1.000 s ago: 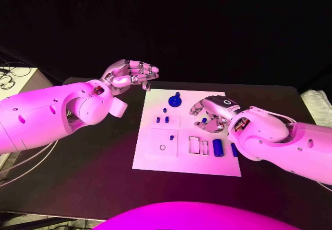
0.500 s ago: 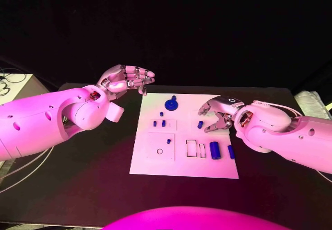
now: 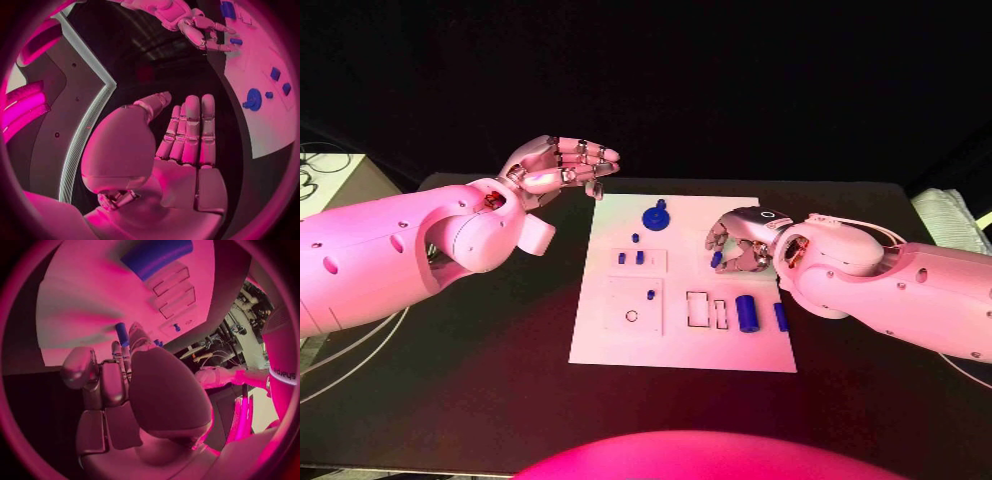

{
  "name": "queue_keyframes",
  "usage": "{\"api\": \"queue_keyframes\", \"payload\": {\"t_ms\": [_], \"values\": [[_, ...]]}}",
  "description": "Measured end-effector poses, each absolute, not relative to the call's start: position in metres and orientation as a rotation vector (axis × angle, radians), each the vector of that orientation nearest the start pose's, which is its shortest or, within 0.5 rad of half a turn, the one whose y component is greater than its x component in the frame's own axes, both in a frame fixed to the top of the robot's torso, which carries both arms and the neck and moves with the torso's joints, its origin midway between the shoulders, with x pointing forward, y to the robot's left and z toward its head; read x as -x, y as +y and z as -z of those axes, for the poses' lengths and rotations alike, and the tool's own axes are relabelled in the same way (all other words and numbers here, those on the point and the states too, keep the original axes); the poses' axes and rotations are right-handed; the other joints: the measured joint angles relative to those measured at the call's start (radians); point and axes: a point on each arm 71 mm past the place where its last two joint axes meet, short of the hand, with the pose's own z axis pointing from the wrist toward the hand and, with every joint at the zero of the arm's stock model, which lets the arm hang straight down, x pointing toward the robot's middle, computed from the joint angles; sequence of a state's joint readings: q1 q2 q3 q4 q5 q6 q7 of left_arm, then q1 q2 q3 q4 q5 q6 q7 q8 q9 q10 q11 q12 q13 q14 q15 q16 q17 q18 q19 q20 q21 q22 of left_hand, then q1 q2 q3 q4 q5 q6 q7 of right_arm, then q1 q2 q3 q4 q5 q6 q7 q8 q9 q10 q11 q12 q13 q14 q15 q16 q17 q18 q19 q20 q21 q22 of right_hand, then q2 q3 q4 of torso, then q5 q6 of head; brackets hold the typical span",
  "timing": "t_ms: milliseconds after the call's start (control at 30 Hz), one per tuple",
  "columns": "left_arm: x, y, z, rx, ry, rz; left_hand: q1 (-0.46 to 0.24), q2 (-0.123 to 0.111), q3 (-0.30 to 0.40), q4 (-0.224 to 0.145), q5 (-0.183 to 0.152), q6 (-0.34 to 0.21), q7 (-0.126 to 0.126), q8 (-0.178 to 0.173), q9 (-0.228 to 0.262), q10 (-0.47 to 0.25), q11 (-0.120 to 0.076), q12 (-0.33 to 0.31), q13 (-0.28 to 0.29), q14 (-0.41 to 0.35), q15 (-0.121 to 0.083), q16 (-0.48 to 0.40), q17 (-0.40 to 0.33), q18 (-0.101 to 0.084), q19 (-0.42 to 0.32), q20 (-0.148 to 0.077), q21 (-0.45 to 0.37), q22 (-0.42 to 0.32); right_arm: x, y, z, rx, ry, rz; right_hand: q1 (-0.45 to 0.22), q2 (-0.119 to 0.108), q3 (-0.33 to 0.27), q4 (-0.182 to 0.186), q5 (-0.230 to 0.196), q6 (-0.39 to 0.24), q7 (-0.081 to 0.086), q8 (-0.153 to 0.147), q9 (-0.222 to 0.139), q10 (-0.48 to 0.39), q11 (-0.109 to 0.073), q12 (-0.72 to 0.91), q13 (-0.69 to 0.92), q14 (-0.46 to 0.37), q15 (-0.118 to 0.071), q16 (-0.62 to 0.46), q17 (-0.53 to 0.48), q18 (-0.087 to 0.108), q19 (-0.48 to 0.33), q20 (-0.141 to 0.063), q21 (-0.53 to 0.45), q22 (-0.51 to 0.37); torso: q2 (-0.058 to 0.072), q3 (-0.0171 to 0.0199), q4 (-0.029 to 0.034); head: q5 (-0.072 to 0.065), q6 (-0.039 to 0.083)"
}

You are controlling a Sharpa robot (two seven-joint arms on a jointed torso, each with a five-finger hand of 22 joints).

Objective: Assemble the parts on the task board

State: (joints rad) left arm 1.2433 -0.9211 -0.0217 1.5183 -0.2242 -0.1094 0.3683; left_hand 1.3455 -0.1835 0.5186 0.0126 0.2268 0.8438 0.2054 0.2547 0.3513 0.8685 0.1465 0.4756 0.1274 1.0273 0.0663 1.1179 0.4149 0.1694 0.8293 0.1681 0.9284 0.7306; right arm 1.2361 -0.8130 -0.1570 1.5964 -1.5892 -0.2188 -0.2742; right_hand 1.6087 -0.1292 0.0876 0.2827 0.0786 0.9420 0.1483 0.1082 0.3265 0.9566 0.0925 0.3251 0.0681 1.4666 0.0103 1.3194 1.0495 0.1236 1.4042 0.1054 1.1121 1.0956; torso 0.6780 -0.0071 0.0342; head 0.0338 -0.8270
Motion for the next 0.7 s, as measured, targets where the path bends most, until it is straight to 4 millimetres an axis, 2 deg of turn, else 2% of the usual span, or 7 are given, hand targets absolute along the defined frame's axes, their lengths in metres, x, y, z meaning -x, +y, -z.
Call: {"api": "queue_keyframes", "payload": {"t_ms": [33, 267, 333, 500, 600, 633, 700], "values": [[-0.4918, 0.2349, 0.1482, 0.803, 1.528, 1.599, 0.000, 0.000, 0.000, 0.000, 0.000, 0.000, 0.000, 0.000, 0.000, 0.000, 0.000, 0.000, 0.000, 0.000, 0.000, 0.000, 0.000, 0.000, 0.000, 0.000, 0.000, 0.000, -0.4611, -0.1699, 0.2107, 0.323, 1.796, -0.495, 0.001, 0.004, 0.020, 0.001, -0.010, 0.013, -0.002, 0.004, 0.000, 0.024, -0.003, 0.000, -0.001, -0.003, -0.003, 0.004, 0.002, -0.012, 0.005, -0.005, 0.007, 0.009, 0.000, 0.0000, 0.0001, 0.000, 0.000], [-0.4916, 0.2357, 0.1481, 0.803, 1.528, 1.597, 0.000, 0.000, 0.000, 0.000, 0.000, 0.000, 0.000, 0.000, 0.000, 0.000, 0.000, 0.000, 0.000, 0.000, 0.000, 0.000, 0.000, 0.000, 0.000, 0.000, 0.000, 0.000, -0.4614, -0.1691, 0.2119, 0.316, 1.796, -0.494, 0.003, 0.007, 0.148, 0.003, -0.020, 0.081, -0.006, 0.023, 0.000, 0.137, -0.011, -0.054, -0.006, 0.000, -0.014, 0.015, 0.017, -0.016, 0.026, -0.018, 0.064, 0.072, 0.000, -0.0004, -0.0012, -0.005, -0.005], [-0.4916, 0.2357, 0.1481, 0.803, 1.528, 1.597, 0.000, 0.000, 0.000, 0.000, 0.000, 0.000, 0.000, 0.000, 0.001, 0.000, 0.000, 0.000, 0.000, 0.000, 0.000, 0.000, 0.000, 0.000, 0.000, 0.000, 0.000, 0.000, -0.4617, -0.1694, 0.2118, 0.313, 1.796, -0.490, 0.002, 0.005, 0.181, 0.003, -0.021, 0.091, -0.008, 0.027, 0.001, 0.148, -0.005, -0.068, -0.006, 0.000, -0.014, 0.015, 0.020, -0.032, 0.032, -0.018, 0.085, 0.094, 0.000, -0.0004, -0.0020, -0.008, -0.006], [-0.4915, 0.2363, 0.1481, 0.804, 1.528, 1.596, 0.000, 0.000, 0.000, 0.000, 0.000, 0.000, 0.000, 0.000, 0.001, 0.000, 0.000, 0.000, 0.000, 0.000, 0.000, 0.000, 0.000, 0.000, 0.000, 0.000, 0.000, 0.000, -0.4620, -0.1691, 0.2119, 0.310, 1.797, -0.480, -0.026, -0.022, 0.289, -0.014, -0.025, 0.107, -0.011, 0.032, 0.005, 0.177, 0.006, -0.115, -0.004, -0.004, -0.018, 0.021, 0.026, -0.032, 0.036, -0.021, 0.103, 0.118, 0.000, 0.0004, -0.0020, -0.010, -0.008], [-0.4915, 0.2363, 0.1480, 0.804, 1.528, 1.596, 0.000, 0.000, 0.000, 0.000, 0.000, 0.000, 0.000, 0.000, 0.001, 0.000, 0.000, 0.000, 0.000, 0.000, 0.000, 0.000, 0.000, 0.000, 0.000, 0.000, 0.000, 0.000, -0.4620, -0.1685, 0.2120, 0.311, 1.796, -0.475, -0.039, -0.036, 0.330, -0.028, -0.027, 0.107, -0.011, 0.035, 0.007, 0.180, 0.009, -0.130, 0.002, -0.004, -0.018, 0.021, 0.025, -0.032, 0.036, -0.021, 0.105, 0.122, -0.001, 0.0010, -0.0020, -0.010, -0.008], [-0.4915, 0.2363, 0.1480, 0.804, 1.528, 1.596, 0.000, 0.000, 0.000, 0.000, 0.000, 0.000, 0.000, 0.000, 0.001, 0.000, 0.000, 0.000, 0.000, 0.000, 0.000, 0.000, 0.000, 0.000, 0.000, 0.000, 0.000, 0.000, -0.4620, -0.1683, 0.2121, 0.312, 1.796, -0.474, -0.053, -0.050, 0.359, -0.040, -0.027, 0.107, -0.011, 0.035, 0.009, 0.191, 0.006, -0.144, 0.002, -0.004, -0.018, 0.021, 0.023, -0.032, 0.036, -0.021, 0.105, 0.122, -0.001, 0.0012, -0.0020, -0.010, -0.008], [-0.4915, 0.2364, 0.1480, 0.804, 1.528, 1.596, 0.000, 0.000, 0.000, 0.000, 0.000, 0.000, 0.000, 0.000, 0.001, 0.000, 0.000, 0.000, 0.000, 0.000, 0.000, 0.000, 0.000, 0.000, 0.000, 0.000, 0.000, 0.000, -0.4624, -0.1679, 0.2122, 0.314, 1.794, -0.469, -0.064, -0.061, 0.377, -0.048, -0.027, 0.107, -0.011, 0.035, 0.010, 0.198, 0.003, -0.155, 0.002, -0.004, -0.018, 0.021, 0.020, -0.032, 0.036, -0.021, 0.105, 0.122, -0.001, 0.0012, -0.0019, -0.010, -0.008]]}}
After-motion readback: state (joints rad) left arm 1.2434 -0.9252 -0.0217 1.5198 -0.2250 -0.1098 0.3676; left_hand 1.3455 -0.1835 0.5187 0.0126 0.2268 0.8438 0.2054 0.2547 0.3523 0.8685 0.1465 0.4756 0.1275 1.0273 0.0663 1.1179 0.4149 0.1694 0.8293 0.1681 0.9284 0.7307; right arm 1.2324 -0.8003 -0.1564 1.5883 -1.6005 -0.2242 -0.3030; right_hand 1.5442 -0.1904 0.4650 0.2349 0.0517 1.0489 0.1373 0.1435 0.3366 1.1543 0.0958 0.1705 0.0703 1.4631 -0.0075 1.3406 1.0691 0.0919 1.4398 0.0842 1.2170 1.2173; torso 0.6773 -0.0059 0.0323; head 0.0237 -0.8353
